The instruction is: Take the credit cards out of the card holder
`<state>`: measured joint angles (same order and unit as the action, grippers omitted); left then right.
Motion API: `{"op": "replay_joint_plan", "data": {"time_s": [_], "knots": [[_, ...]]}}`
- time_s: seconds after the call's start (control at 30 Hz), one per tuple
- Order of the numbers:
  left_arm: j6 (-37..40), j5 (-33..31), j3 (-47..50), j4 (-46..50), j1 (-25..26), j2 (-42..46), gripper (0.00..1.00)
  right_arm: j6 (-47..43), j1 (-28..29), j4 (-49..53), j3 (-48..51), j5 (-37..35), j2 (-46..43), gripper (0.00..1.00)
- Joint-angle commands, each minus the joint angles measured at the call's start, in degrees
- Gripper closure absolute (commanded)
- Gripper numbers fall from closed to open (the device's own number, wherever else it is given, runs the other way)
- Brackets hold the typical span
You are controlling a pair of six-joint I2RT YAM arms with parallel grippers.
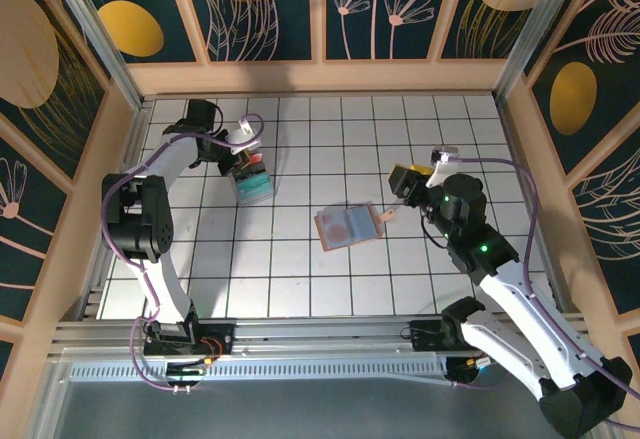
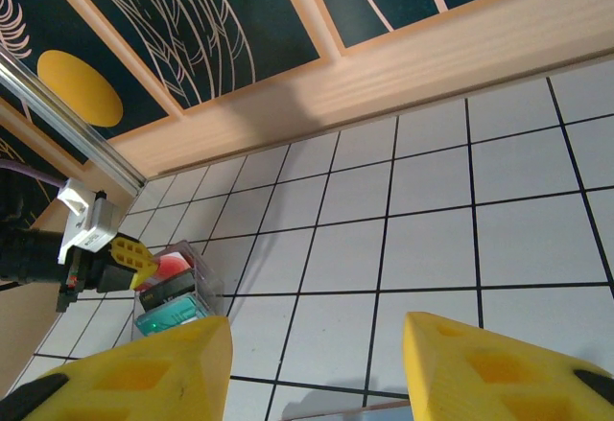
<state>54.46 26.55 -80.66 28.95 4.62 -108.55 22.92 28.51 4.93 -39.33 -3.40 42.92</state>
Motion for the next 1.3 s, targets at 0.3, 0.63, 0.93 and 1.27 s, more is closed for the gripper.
{"op": "replay_joint_plan", "data": {"time_s": [0.3, 0.63, 0.93, 1.27], "knots": [[1.62, 2.21, 2.35, -4.3, -1.64, 1.0, 1.0, 0.95, 0.52, -0.47, 0.22, 0.24, -0.64, 0.51], [0.0, 2.84, 1.68, -2.24, -2.0, -0.2, 0.86, 1.12, 0.69, -1.32, 0.25, 0.84, 0.14, 0.51], [-2.14, 4.08, 2.05, -2.31, -1.99, 2.67, 0.62, 1.09, 0.95, -2.82, 0.31, 1.74, 1.03, 0.5], [-17.87, 0.57, 7.2, -14.88, -1.6, 13.26, 0.52, 1.59, 1.11, -1.55, 0.74, 0.16, -0.63, 0.5]]}}
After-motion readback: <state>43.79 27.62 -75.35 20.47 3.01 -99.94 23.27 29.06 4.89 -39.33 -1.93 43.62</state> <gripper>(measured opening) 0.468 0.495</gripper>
